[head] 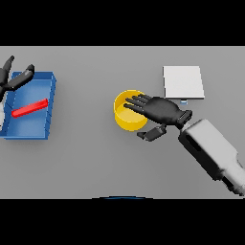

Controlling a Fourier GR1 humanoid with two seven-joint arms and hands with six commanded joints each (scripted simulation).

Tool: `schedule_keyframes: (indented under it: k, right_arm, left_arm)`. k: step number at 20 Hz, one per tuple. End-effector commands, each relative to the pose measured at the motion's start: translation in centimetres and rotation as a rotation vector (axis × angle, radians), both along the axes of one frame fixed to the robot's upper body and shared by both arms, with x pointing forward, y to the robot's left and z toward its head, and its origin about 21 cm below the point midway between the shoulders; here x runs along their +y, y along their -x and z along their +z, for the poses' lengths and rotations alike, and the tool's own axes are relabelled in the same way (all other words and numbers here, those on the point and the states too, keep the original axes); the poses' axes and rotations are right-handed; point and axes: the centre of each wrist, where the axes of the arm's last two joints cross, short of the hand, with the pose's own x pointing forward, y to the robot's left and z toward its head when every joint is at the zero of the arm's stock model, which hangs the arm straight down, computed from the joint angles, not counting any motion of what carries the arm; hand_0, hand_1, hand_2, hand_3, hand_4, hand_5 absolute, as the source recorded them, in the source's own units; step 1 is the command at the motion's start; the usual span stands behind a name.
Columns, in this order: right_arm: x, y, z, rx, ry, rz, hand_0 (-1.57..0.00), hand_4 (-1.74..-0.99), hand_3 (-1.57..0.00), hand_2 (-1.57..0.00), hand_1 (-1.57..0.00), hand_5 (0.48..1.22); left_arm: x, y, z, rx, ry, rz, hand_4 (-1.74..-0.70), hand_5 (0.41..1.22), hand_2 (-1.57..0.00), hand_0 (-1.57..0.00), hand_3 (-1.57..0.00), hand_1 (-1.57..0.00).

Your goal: Pick up the red beaker and tilt it to pour out 1 green nut into yellow bowl. Pick up the yellow bowl and place it on the metallic measuring scale.

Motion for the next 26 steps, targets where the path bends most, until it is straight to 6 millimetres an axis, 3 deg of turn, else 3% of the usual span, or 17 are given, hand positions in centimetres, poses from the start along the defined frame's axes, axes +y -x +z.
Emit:
schedule_keyframes:
  k: [1,5,13,17,18,19,20,21,23,26]
  right_arm:
    - [0.3,-0.3,0.1,0.01,0.014,0.013,0.0,-1.155,0.0,0.0,0.0,0.646]
    - [2.1,-1.1,-0.1,0.042,0.123,0.055,0.0,-1.162,0.0,0.0,0.0,0.667]
    - [2.9,-2.5,-1.4,0.102,0.247,0.07,0.0,-1.188,-0.01,0.0,0.0,0.693]
    - [3.3,-2.6,-2.0,0.097,0.252,0.061,-0.05,-1.261,-0.13,-0.09,-0.06,0.809]
    - [3.6,-2.7,-1.9,0.095,0.248,0.066,-0.19,-1.309,-0.21,-0.19,-0.18,0.891]
    - [3.3,-2.7,-2.1,0.095,0.244,0.077,-0.45,-1.363,-0.32,-0.35,-0.41,0.957]
    - [3.2,-2.7,-2.0,0.102,0.235,0.09,-0.68,-1.435,-0.57,-0.59,-0.64,1.01]
    - [3.0,-2.7,-1.8,0.102,0.227,0.096,-0.86,-1.492,-0.68,-0.79,-0.83,1.052]
    - [3.4,-2.7,-1.5,0.102,0.237,0.096,-1.11,-1.578,-0.88,-1.07,-1.09,1.113]
    - [3.1,-2.6,-1.3,0.122,0.23,0.103,-1.34,-1.658,-1.07,-1.25,-1.33,1.166]
  left_arm:
    - [0.4,0.2,-0.3,0.011,0.0,0.009,-0.81,0.695,0.0,0.0,0.0,0.0]
    - [0.5,0.0,-0.5,0.007,-0.005,0.0,-0.81,0.7,0.0,0.0,0.0,0.0]
    - [1.2,0.2,-0.5,0.021,-0.026,0.008,-0.79,0.708,0.0,0.0,0.0,0.0]
    - [0.8,0.0,-0.4,0.012,-0.025,-0.01,-0.79,0.712,0.0,0.0,0.0,0.0]
    - [0.5,-0.2,-0.5,0.015,-0.022,-0.011,-0.79,0.711,0.0,0.0,0.0,0.0]
    - [0.7,-0.1,-0.6,0.021,-0.023,-0.007,-0.79,0.71,0.0,0.0,0.0,0.0]
    - [1.0,-0.1,-0.5,0.012,-0.025,-0.005,-0.79,0.71,0.0,0.0,0.0,0.0]
    - [0.9,0.0,-0.5,0.008,-0.023,-0.007,-0.79,0.71,0.0,0.0,0.0,0.0]
    - [0.9,-0.2,-0.4,0.007,-0.019,-0.013,-0.79,0.707,0.0,0.0,0.0,0.0]
    - [0.8,-0.5,0.1,0.006,-0.032,-0.008,-0.78,0.711,0.0,0.0,0.0,0.0]
